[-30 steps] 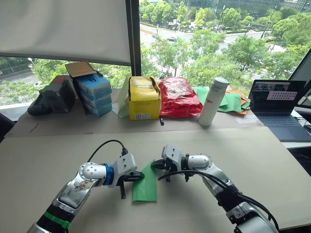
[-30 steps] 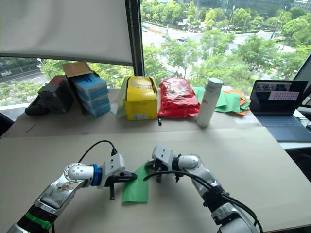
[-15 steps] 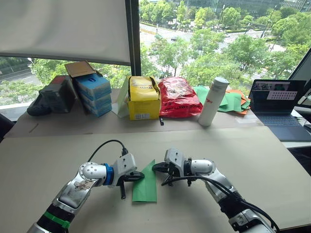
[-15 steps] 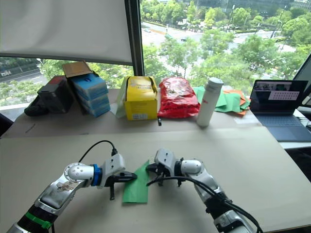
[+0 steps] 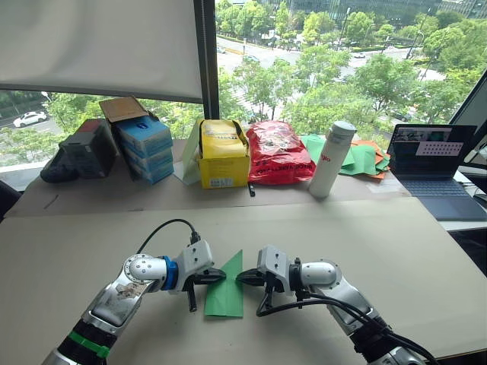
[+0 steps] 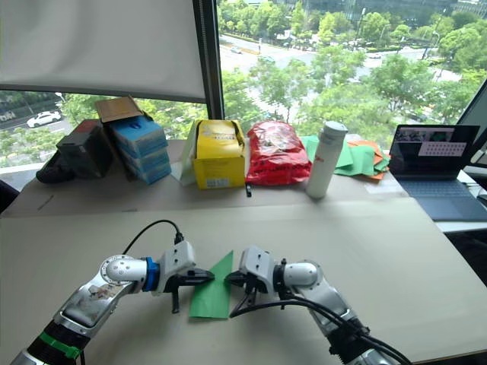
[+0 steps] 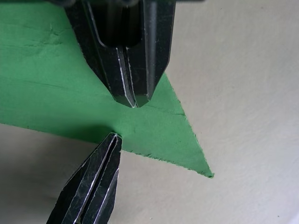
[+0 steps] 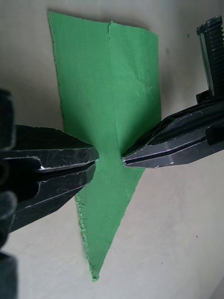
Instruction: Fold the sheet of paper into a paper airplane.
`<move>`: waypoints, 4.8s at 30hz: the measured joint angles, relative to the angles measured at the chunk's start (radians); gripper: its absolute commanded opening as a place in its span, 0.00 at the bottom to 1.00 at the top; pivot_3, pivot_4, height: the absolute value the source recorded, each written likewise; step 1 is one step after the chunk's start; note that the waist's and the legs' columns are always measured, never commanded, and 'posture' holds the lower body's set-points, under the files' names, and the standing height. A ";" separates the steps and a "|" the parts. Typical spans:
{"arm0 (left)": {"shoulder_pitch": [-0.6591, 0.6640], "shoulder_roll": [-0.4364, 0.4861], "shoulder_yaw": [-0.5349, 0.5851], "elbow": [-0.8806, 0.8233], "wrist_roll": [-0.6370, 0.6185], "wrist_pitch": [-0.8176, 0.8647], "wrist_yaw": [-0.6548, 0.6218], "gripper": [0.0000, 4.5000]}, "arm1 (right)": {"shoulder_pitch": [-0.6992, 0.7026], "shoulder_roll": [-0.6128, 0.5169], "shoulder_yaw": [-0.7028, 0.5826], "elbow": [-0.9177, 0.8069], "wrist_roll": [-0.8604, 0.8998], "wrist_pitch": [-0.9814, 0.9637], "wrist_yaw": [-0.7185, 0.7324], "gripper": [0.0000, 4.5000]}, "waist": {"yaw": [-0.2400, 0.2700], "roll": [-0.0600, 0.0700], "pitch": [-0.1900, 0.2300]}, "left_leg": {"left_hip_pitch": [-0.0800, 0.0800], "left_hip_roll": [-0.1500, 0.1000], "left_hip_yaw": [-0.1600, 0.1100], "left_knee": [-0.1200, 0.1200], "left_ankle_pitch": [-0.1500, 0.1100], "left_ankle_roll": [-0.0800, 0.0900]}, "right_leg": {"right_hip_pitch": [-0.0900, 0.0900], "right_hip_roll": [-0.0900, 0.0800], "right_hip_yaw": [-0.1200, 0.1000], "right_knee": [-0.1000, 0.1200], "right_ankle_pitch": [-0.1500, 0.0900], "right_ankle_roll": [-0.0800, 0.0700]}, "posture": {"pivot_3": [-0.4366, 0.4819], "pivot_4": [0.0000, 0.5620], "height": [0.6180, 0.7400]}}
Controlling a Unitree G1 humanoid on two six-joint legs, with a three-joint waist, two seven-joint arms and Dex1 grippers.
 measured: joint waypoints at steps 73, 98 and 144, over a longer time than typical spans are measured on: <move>-0.558 -0.073 -0.141 0.962 0.125 -1.466 -0.459 0.75 | 0.209 -0.108 -0.207 -0.564 0.316 0.471 -0.261 0.00 | 0.020 -0.001 0.003 | -0.014 -0.001 0.001 0.016 -0.005 0.008 | -0.003 0.005 -0.011 -0.003 0.002 0.005 | 0.48 0.27 1.00; -0.325 0.027 -0.098 0.533 0.239 -0.925 -0.261 0.00 | 0.198 -0.112 -0.318 -0.527 0.237 0.386 -0.400 0.00 | 0.015 -0.001 0.003 | -0.014 -0.001 0.001 0.016 -0.004 0.008 | -0.003 0.006 -0.010 0.000 0.002 0.006 | 0.48 0.27 1.00; -0.033 0.072 0.278 -0.282 -0.290 0.354 0.034 0.64 | 0.258 -0.146 -0.033 -0.356 -0.205 -0.116 -0.383 0.19 | 0.020 0.000 0.004 | -0.010 -0.001 0.001 0.016 0.001 -0.002 | -0.002 0.006 -0.002 0.000 0.001 0.006 | 0.48 0.27 1.00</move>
